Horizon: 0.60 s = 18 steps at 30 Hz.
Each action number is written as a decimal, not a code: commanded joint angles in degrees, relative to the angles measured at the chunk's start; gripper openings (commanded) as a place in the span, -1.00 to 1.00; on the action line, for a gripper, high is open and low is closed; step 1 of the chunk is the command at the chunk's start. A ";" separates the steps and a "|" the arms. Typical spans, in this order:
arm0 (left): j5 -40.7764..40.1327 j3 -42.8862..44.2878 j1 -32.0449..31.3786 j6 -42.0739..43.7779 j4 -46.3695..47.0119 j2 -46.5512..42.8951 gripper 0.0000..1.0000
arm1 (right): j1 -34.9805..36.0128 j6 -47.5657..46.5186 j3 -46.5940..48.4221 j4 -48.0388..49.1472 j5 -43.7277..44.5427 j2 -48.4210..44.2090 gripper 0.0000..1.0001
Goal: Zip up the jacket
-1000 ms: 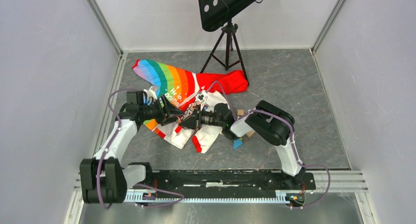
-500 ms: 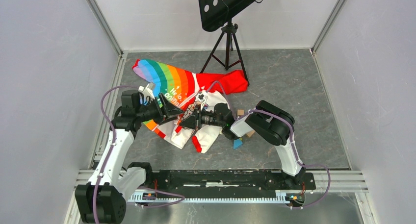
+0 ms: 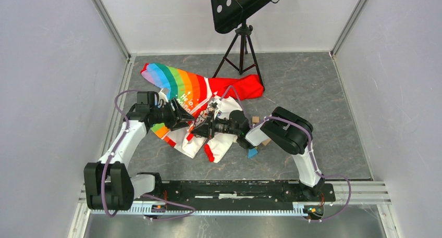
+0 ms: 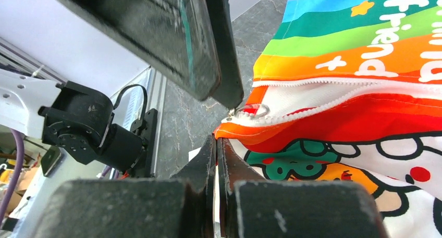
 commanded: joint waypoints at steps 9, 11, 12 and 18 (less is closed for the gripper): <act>1.64 4.11 0.53 4.74 0.87 -0.05 0.46 | 0.30 -9.04 0.37 2.45 -2.75 -0.57 -0.99; -0.97 4.63 0.55 6.09 -1.67 0.31 0.44 | 0.26 -8.96 0.62 2.71 -2.91 -0.07 -0.99; -3.66 4.93 0.55 6.55 -3.20 -0.10 0.44 | 0.23 -8.92 0.91 2.48 -2.94 0.33 -0.99; -8.30 0.30 0.99 -2.05 -4.23 -1.92 0.64 | 0.20 -9.02 -0.29 3.84 -2.53 -0.14 -0.99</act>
